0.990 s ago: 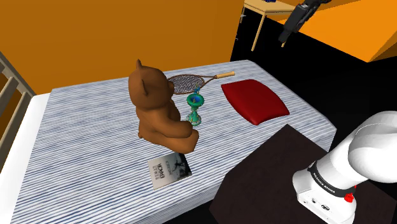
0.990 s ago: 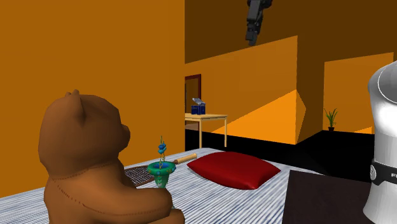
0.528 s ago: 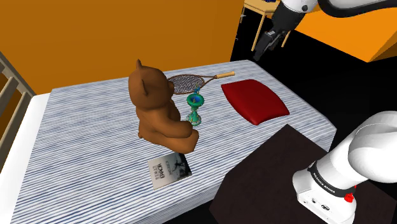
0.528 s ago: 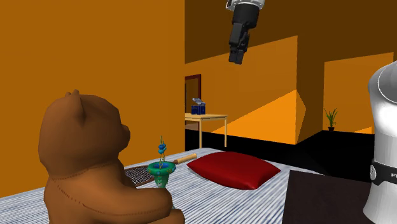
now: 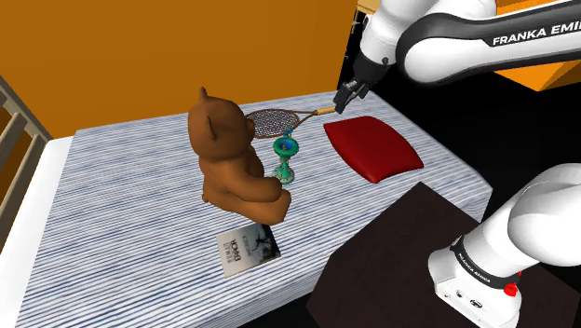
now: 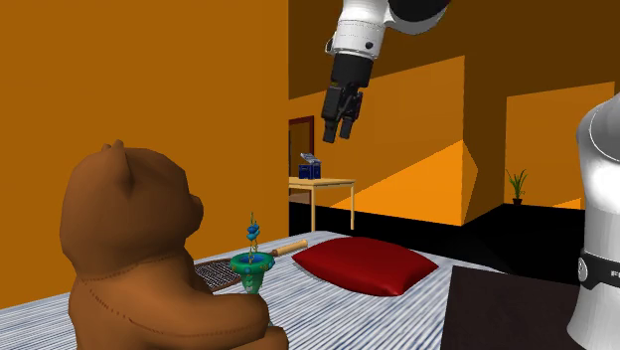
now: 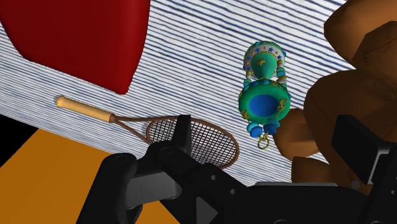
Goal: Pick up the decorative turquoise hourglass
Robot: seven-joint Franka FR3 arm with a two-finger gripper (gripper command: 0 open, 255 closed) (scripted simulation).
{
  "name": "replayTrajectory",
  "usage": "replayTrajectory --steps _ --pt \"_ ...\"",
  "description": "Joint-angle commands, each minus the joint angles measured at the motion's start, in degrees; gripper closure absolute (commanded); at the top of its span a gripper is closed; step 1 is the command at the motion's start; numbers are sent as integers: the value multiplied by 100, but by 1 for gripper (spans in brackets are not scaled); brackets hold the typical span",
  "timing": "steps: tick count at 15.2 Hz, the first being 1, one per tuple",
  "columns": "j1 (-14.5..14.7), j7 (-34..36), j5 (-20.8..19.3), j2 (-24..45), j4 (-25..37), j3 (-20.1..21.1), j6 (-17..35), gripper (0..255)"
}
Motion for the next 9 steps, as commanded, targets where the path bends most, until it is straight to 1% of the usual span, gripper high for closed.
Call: replayTrajectory --steps 1,3,5,7,9 --pt "-96 295 -154 393 9 182 410 0" --pt "-218 630 -377 800 54 376 775 0" --pt "-360 1020 -683 1236 142 574 1106 0" --pt "-520 1476 -1089 1697 278 773 1391 0" --pt "-671 2005 -1605 2183 463 950 1616 0"
